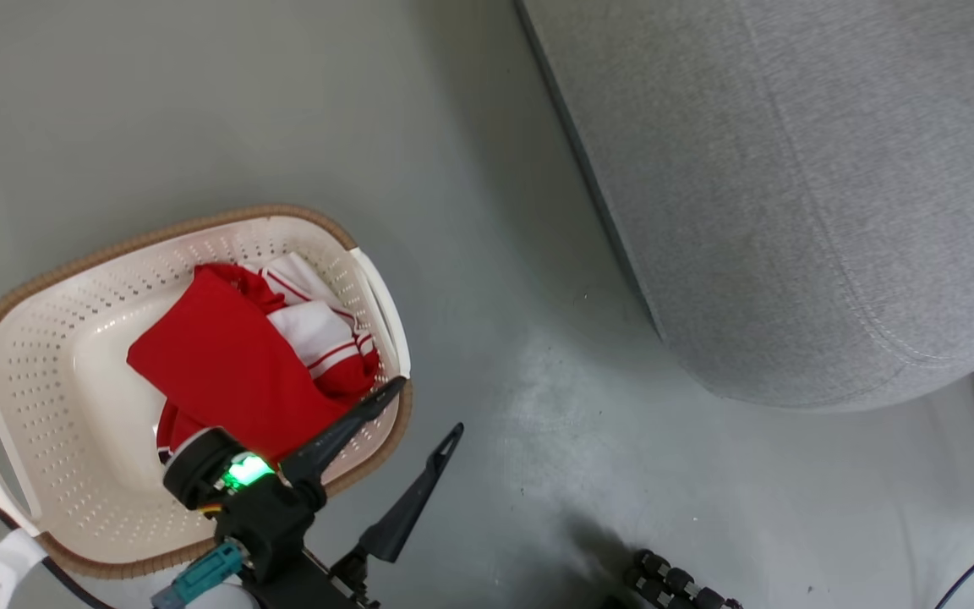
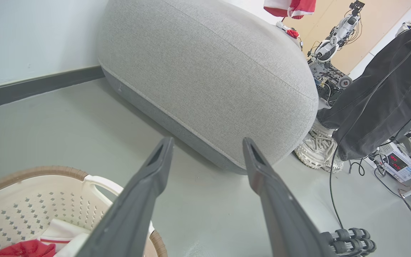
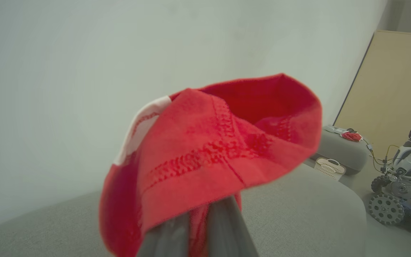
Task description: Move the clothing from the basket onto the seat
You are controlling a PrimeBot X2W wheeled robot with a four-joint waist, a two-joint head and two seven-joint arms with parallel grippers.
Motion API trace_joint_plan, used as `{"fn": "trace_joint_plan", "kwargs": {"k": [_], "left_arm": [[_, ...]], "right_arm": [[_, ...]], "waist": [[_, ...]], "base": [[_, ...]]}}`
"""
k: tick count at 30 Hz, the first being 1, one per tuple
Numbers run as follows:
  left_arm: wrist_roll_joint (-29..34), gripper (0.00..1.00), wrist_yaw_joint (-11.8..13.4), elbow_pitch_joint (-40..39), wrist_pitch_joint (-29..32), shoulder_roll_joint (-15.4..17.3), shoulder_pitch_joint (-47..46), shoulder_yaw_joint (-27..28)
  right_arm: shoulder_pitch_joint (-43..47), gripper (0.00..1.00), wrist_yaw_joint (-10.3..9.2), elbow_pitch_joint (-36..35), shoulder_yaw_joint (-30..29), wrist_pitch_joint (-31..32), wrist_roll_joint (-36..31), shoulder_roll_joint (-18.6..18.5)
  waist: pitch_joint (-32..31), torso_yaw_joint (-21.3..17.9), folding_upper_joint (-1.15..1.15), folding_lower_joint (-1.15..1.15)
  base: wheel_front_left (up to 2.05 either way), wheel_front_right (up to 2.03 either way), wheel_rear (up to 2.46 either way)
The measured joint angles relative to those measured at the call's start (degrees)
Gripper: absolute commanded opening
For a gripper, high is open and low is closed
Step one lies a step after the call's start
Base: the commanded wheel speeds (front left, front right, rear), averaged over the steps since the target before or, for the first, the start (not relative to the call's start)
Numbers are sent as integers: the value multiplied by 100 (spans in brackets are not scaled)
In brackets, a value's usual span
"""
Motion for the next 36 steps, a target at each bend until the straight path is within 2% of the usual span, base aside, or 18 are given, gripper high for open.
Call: {"fn": "trace_joint_plan", "kwargs": {"k": [13,18,23,28,35,36], "left_arm": [[-55,100,0,-147,0,303,-103,190],[-56,100,0,-153,0,346,-114,234],[-76,100,0,-151,0,347,-159,257],[-114,100,0,-140,0,342,-179,275],[-147,100,0,-43,0,194,-344,143],[-154,100,0,-38,0,166,-363,132]], "right_arm": [[-366,0,-4,704,-1358,0,-282,-4],[-505,0,-5,984,-1788,-1,-578,208],[-514,0,-5,1158,-1879,-1,-598,684],[-617,0,-5,1101,-1900,-1,-770,759],[-629,0,-4,1338,-1691,1,-665,1090],[-624,42,3,1413,-1690,2,-622,1089]], "waist": [[665,197,0,0],[842,258,0,-1],[917,346,0,-1],[944,396,-1,-1],[892,483,-1,-1],[873,504,-1,-1]], "base": [[0,0,0],[0,0,0],[0,0,0],[0,0,0],[0,0,0],[0,0,0]]}}
